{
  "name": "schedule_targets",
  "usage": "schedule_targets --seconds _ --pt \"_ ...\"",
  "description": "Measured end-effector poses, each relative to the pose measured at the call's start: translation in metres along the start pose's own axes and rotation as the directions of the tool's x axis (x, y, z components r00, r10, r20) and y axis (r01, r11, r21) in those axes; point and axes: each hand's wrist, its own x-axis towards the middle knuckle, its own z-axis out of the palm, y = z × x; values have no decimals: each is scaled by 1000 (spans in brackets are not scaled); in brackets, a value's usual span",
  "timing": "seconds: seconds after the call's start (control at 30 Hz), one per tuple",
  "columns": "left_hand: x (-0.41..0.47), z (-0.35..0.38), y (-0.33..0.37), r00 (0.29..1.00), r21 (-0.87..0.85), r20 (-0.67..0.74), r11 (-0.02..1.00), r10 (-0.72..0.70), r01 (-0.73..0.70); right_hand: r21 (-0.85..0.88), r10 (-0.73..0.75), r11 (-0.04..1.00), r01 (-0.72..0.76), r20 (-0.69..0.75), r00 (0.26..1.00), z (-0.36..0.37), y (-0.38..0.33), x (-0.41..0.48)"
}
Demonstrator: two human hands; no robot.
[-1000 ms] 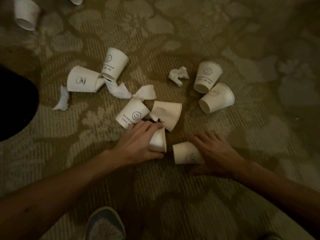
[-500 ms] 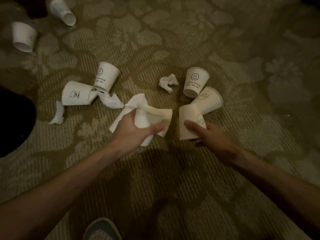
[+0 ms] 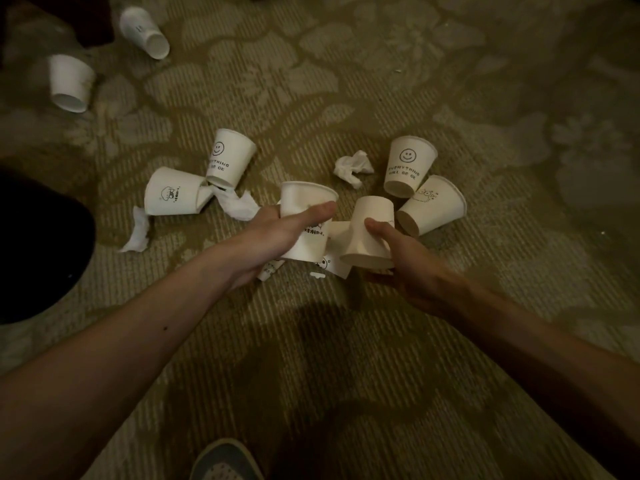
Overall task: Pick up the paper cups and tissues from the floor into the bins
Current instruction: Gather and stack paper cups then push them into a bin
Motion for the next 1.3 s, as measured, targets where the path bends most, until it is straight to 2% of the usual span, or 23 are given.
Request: schedule_targets --seconds 0.13,0.37,0.63,0.8,0.93,1.03,1.13,1.3 --pt "0 6 3 995 21 94 999 30 -32 -23 0 1000 0 -13 1000 4 -1 1" --pt "2 4 -4 996 -33 82 999 27 -24 -75 -6 997 7 10 1000 2 0 0" --pt "-8 6 -9 993 -56 -102 997 51 -57 -198 -139 967 160 115 984 22 -14 -17" --pt "-25 -14 14 974 -59 -208 993 89 -103 -257 -274 920 296 116 955 54 -48 -31" --pt "-55 -58 50 960 -27 -256 992 112 -123 -231 -312 921 314 48 949 90 -89 -45" --pt "-92 -104 83 934 75 -316 986 167 -151 -248 -386 874 419 172 906 123 -124 -56" --pt "-135 -152 108 879 140 -407 968 248 -208 -294 -437 785 545 361 824 168 -155 -73" --pt "-203 -231 112 814 169 -512 961 274 -217 -277 -533 681 678 447 718 266 -177 -93"
